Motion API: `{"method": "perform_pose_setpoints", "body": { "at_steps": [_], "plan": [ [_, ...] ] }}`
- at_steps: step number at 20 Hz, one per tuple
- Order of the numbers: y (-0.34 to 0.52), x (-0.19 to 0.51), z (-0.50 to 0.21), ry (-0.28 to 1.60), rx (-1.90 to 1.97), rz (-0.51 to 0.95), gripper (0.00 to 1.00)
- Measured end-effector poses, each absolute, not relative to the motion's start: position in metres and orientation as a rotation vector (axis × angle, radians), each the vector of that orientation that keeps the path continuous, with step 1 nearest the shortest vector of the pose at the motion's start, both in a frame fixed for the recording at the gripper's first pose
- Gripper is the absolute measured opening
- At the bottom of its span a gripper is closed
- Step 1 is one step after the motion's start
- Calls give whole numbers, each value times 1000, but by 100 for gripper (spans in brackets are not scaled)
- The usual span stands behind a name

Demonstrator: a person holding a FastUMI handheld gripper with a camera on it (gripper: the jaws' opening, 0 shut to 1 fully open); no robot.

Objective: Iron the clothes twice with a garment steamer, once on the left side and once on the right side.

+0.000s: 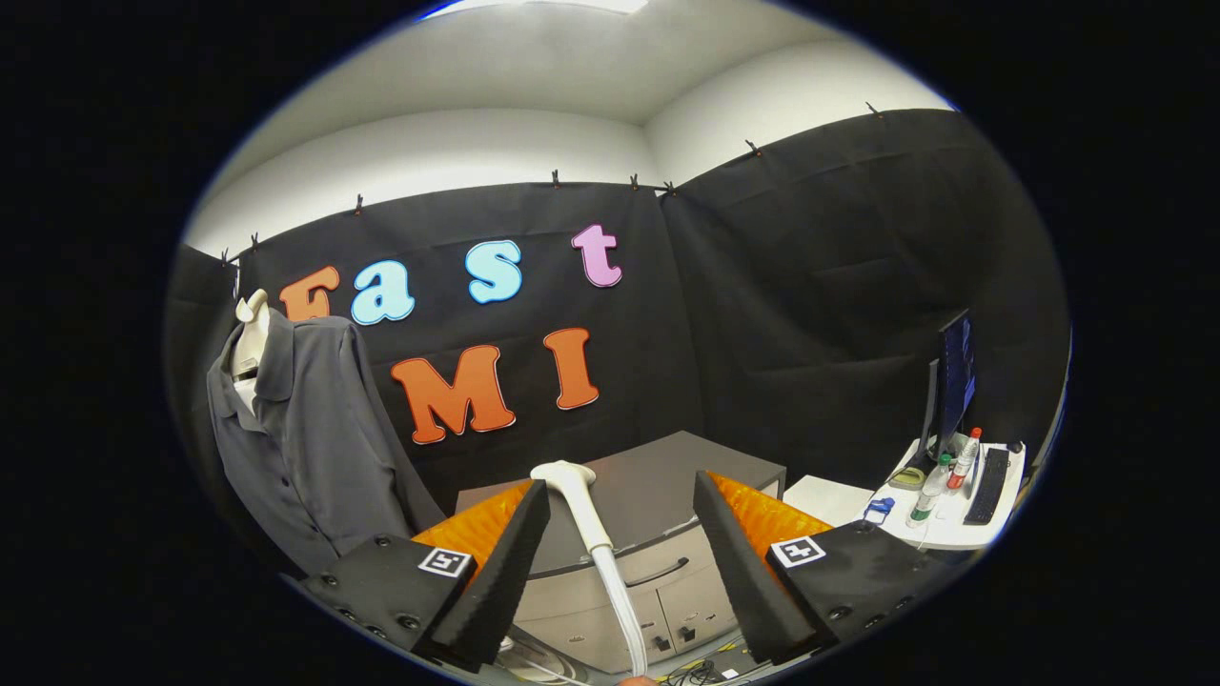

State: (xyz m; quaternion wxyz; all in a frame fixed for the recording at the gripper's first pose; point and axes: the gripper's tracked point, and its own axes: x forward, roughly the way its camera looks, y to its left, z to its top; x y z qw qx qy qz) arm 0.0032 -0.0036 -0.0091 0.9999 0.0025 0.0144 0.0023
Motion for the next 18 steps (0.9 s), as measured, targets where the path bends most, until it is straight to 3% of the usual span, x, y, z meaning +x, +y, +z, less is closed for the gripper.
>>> {"method": "perform_pose_setpoints", "body": {
  "at_steps": [13,18],
  "plan": [
    [-10,24,-9,67,-1,17,98],
    [5,53,-26,135,-13,104,98]
  ]
}}
